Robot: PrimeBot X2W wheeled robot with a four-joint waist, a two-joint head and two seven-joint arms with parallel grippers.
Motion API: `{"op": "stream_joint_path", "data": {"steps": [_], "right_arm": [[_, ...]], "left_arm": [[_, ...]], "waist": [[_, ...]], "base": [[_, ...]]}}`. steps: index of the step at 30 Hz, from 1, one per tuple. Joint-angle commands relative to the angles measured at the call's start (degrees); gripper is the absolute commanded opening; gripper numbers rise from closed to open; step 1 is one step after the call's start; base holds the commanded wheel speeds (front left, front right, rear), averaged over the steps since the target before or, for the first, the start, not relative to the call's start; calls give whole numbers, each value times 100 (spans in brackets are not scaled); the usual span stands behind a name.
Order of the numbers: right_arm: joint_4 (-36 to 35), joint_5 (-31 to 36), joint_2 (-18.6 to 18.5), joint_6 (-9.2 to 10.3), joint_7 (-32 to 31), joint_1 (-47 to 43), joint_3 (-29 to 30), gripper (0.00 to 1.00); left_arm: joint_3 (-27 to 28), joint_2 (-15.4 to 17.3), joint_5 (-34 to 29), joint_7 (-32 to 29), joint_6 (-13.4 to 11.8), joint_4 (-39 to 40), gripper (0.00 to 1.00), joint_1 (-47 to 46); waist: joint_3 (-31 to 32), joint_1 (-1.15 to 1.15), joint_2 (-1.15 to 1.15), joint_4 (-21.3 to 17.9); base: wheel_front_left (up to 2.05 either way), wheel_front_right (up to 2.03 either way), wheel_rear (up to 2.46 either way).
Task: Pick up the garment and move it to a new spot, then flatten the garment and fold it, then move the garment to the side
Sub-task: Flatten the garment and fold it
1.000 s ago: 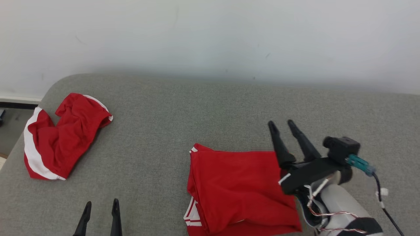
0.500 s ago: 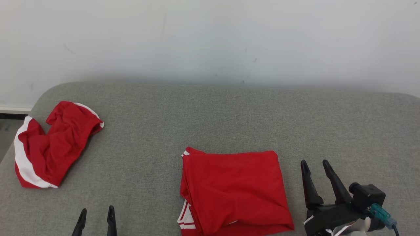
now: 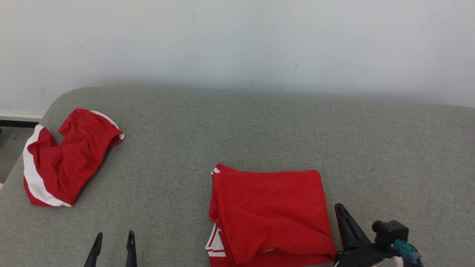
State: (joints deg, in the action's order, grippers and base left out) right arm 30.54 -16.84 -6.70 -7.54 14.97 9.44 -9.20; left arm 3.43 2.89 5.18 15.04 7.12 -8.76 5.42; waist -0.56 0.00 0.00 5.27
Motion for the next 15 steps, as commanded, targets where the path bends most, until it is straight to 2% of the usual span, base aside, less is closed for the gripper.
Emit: {"op": "stream_joint_path", "data": {"steps": [1, 15], "right_arm": [[53, 33, 20, 11, 22, 89, -41, 0], [803, 48, 247, 11, 23, 408, -977, 0]], "left_arm": [[-21, -1, -76, 19, 19, 15, 100, -58], [-73, -1, -87, 19, 31, -93, 100, -90]], "waist": [[-22, 0, 0, 19], [-117, 0, 0, 248]], "base": [[0, 0, 0], [0, 0, 0]]}}
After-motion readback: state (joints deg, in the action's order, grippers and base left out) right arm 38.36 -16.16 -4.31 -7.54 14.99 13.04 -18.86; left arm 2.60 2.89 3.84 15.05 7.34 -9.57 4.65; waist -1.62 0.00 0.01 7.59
